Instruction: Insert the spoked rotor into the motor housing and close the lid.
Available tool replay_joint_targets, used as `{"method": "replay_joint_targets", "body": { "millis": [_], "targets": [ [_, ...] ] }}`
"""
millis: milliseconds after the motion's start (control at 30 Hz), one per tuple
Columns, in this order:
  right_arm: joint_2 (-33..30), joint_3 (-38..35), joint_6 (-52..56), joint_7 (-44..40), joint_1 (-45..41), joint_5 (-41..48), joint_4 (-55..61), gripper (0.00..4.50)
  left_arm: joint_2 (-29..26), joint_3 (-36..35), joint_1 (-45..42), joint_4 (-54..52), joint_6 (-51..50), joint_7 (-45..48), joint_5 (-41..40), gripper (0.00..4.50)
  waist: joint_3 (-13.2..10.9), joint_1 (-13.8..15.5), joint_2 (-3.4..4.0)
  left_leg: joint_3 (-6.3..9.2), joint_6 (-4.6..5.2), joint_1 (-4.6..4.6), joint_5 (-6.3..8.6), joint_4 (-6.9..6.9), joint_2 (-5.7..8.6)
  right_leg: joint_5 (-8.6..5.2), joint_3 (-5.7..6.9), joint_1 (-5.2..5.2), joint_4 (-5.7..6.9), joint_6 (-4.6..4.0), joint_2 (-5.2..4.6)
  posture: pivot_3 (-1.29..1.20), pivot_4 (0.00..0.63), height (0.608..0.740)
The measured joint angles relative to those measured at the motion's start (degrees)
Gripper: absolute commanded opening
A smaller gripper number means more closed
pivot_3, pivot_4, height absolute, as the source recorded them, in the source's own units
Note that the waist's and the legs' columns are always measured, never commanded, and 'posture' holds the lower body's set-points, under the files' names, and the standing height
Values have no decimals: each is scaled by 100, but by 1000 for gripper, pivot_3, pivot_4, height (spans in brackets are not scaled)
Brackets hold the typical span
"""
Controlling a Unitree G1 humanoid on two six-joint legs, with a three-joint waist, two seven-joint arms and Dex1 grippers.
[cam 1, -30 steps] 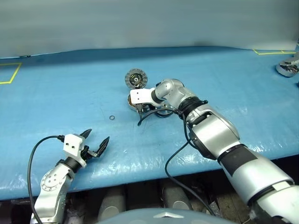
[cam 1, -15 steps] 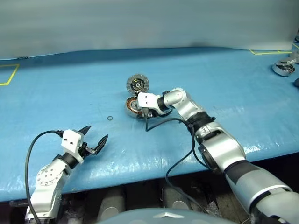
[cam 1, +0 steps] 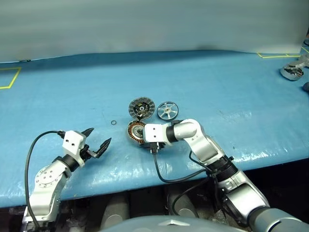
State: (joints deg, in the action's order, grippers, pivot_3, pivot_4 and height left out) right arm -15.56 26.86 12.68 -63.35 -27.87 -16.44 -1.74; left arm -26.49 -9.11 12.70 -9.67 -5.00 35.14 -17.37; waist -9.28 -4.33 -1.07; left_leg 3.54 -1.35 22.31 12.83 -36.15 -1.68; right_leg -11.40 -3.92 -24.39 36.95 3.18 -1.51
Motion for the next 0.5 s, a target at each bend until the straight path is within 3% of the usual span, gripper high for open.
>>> {"method": "replay_joint_targets", "body": {
  "millis": [100,267,500],
  "targets": [
    [57,46,187,93,3,-5,49,2129,0,0,6,0,0,-9,-1,4500,6,-12,-10,-1,0,-4,0,0,-2,-1,0,2,0,-1,2,0,150,740],
    [324,214,361,340,82,124,-11,3798,14,-12,93,0,36,-33,-5,4500,5,-15,-13,-3,0,-40,1,10,-7,-6,1,31,0,-11,5,0,150,740],
    [369,-260,982,356,241,1202,889,3798,45,-160,142,0,74,-17,-106,4500,0,74,-18,-3,-3,-33,2,7,-4,-6,0,33,-9,-10,0,0,150,740]
  ]
}}
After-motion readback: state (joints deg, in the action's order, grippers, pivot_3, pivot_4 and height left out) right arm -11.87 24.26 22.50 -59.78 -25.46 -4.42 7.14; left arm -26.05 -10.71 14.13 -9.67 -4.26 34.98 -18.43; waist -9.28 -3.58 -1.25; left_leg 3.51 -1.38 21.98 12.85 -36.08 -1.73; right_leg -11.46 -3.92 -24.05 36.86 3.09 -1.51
